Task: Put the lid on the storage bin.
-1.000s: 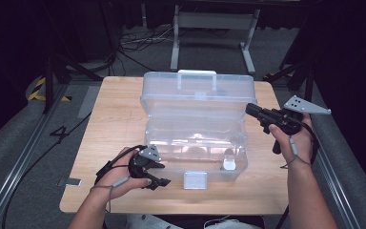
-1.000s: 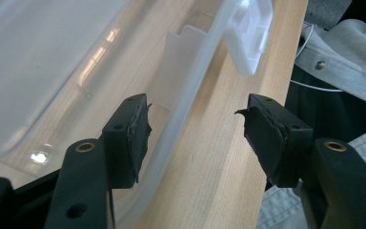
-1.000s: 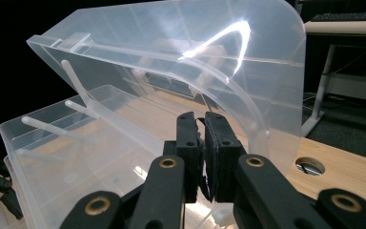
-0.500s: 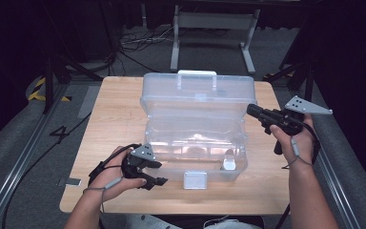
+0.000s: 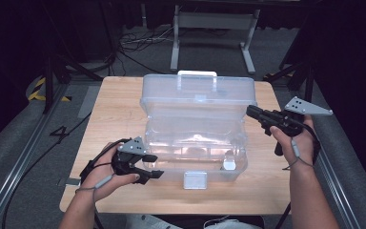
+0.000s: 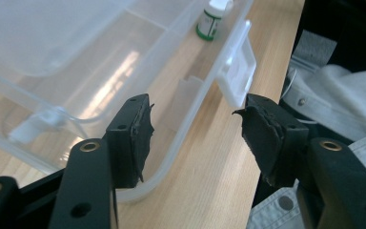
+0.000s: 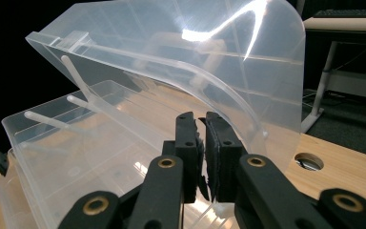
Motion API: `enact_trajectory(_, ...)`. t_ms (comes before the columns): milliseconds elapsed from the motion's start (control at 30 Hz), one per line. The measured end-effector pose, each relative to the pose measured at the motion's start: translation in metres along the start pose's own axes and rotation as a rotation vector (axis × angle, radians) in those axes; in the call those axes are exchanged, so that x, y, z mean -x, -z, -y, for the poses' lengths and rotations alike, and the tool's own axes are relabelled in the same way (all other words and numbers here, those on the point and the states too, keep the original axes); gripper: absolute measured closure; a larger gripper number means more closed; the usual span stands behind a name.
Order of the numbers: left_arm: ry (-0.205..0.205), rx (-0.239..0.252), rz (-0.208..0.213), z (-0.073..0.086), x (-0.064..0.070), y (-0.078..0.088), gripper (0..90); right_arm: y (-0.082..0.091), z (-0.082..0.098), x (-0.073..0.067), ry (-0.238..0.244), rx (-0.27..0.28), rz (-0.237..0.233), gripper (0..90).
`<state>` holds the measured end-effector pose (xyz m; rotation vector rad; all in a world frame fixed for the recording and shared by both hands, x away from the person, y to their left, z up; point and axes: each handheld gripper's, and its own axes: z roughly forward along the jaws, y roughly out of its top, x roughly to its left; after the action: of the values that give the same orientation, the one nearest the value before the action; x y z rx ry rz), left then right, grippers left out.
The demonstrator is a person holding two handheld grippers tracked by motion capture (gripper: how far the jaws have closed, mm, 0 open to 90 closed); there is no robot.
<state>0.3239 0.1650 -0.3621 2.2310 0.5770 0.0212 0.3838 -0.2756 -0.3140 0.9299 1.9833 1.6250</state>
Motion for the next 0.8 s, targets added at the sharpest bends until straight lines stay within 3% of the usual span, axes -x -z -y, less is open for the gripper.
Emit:
enact_trajectory(233, 0.009, 0.069, 0.005, -0.005, -0.001, 0.014, 46.8, 0.001, 0.002, -0.004, 0.012, -0.025, -0.008, 84.5)
enact_trajectory(533, 0.017, 0.103, 0.008, -0.011, -0.004, 0.015, 52.2, 0.006, 0.004, -0.008, 0.027, -0.045, -0.012, 85.8)
enact_trajectory(800, 0.044, 0.179, 0.017, -0.016, -0.007, 0.018, 57.4, 0.011, 0.006, -0.011, 0.038, -0.083, -0.019, 87.2)
